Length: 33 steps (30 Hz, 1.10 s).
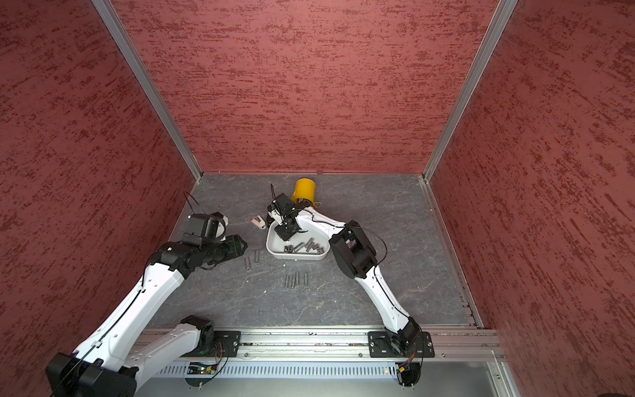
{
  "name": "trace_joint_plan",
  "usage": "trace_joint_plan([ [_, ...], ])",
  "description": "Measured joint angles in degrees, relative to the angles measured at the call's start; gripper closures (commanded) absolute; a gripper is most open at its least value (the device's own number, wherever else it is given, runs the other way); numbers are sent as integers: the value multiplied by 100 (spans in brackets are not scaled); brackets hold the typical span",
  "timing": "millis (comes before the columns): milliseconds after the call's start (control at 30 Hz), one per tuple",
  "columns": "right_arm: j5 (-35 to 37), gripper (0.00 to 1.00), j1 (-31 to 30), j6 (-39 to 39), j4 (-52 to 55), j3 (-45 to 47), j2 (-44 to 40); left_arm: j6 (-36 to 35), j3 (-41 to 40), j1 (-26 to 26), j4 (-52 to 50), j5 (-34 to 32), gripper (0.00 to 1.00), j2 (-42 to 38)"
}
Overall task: Take out the socket from the storage box
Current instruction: Pick up the socket head from the storage box.
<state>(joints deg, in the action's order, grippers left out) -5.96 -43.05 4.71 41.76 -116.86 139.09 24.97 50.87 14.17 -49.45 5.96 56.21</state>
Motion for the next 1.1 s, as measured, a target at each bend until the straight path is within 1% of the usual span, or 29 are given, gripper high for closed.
trace_joint_plan([
  [33,4,83,0,-26,20,0,-11,0,0,2,0,0,42,0],
  [67,7,80,-2,-57,31,0,-13,0,0,2,2,0,42,0],
  [100,17,73,-2,-114,46,0,-22,0,0,2,2,0,42,0],
  [133,26,71,-2,-153,61,2,-35,2,0,2,2,0,42,0],
  [233,37,68,-4,-245,125,2,-79,0,-4,4,2,0,42,0],
  [367,81,68,-4,-343,175,2,-155,0,-4,4,2,0,42,7],
  [667,431,68,-9,-608,354,24,-212,0,-9,26,15,0,42,55],
  [1100,802,68,-142,-1349,702,133,-227,0,-9,31,20,0,41,83],
])
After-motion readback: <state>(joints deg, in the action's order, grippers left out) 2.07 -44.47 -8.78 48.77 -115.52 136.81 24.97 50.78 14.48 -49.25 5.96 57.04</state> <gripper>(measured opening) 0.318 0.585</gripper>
